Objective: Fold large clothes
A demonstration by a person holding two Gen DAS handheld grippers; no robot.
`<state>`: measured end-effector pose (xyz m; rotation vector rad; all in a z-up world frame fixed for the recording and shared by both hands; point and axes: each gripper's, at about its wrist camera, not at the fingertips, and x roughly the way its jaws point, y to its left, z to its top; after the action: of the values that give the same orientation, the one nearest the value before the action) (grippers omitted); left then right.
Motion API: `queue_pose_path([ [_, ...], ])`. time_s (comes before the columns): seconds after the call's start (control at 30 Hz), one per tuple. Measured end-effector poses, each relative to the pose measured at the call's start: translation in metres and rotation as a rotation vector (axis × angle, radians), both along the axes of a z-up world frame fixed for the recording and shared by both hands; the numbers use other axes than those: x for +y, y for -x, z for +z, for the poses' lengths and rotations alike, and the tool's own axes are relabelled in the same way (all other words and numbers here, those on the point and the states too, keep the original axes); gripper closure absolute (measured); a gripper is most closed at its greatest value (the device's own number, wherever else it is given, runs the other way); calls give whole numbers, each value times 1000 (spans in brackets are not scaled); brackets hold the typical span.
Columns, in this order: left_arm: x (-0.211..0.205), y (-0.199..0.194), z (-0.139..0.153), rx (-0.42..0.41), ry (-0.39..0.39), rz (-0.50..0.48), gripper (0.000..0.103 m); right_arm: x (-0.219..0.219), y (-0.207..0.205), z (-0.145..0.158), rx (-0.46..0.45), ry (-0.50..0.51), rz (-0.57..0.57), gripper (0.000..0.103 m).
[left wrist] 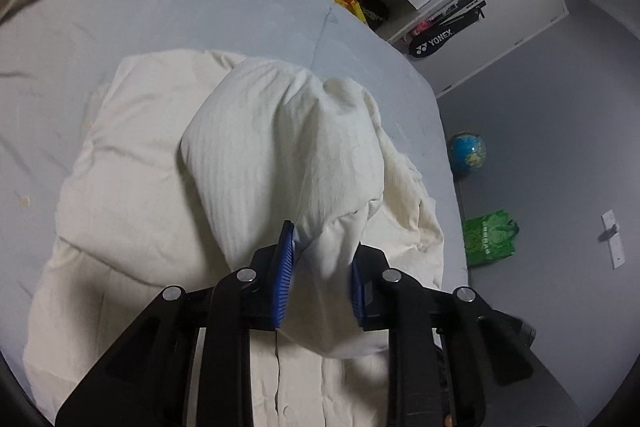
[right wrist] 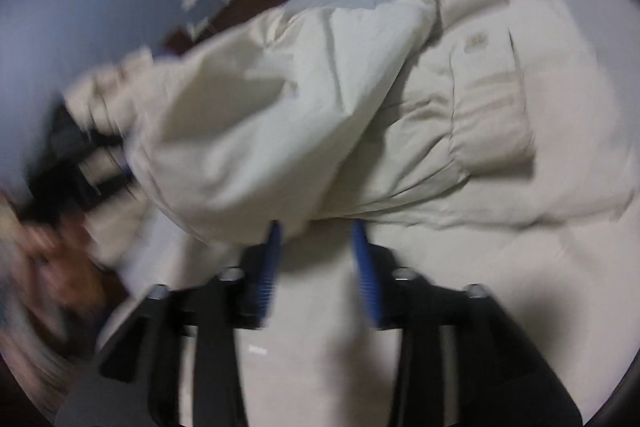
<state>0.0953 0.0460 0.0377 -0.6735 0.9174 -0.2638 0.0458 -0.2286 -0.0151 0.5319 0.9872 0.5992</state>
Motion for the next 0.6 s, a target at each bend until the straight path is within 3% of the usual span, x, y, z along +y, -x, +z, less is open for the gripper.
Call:
queue_pose_path([
  [0.27, 0, 8, -14, -3, 43, -4, 80, 9, -17, 4, 158, -380, -112, 35],
  [0.37, -1, 8, -16, 0, 50, -4, 80, 21, -29, 7, 203, -425, -140, 31],
  [0.5, -4, 8, -19, 3, 54, -10, 81, 47, -57, 16, 238, -346, -120, 30],
  [0.53, -4, 8, -20, 6, 56, -12, 82, 51, -60, 18, 238, -318, -121, 34],
  [0.57, -3, 5, -22, 8, 55, -12, 82, 56, -67, 24, 206, -283, -108, 65],
  [0.6, -3, 4, -23, 11, 52, -11, 83, 60, -70, 29, 177, -239, -98, 83],
])
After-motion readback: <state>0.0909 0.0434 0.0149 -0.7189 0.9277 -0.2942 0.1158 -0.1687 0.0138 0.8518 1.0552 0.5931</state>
